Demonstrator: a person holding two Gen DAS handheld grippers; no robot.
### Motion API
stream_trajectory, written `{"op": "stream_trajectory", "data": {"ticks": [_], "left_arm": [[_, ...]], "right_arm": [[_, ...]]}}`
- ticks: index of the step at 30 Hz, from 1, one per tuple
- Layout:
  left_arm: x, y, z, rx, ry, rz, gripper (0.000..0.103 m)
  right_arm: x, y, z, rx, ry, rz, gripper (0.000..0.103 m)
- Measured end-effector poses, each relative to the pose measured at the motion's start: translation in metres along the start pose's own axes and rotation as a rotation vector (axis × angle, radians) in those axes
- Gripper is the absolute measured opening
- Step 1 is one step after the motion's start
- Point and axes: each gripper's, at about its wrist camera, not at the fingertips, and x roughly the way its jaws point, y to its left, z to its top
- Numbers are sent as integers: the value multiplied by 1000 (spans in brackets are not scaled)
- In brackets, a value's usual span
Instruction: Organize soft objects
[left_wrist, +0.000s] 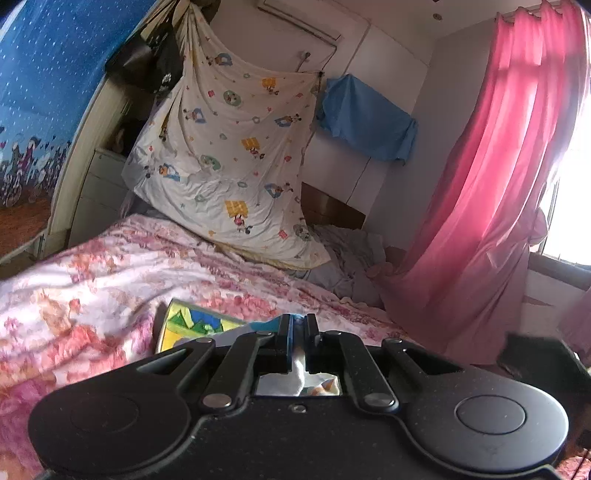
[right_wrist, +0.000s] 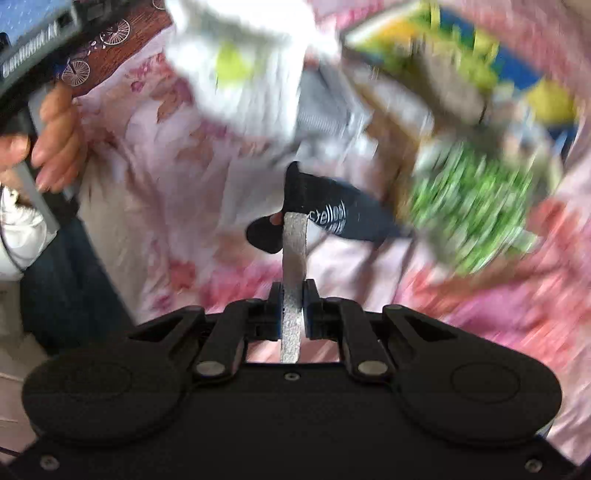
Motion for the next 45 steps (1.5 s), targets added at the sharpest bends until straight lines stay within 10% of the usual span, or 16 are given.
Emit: {"op": "stream_trajectory", "data": {"ticks": [12,33,45], "left_arm": [[13,4,-18,2,74,-30,5],[111,-2,39,27,34,6,5],[199,15,25,-41,52,68,5]], "right_arm": [[15,11,-42,-167,173,-344,5],[-35,-79,39,66,-467,-323,5],[7,-132,86,267,-638,-341,5]]}}
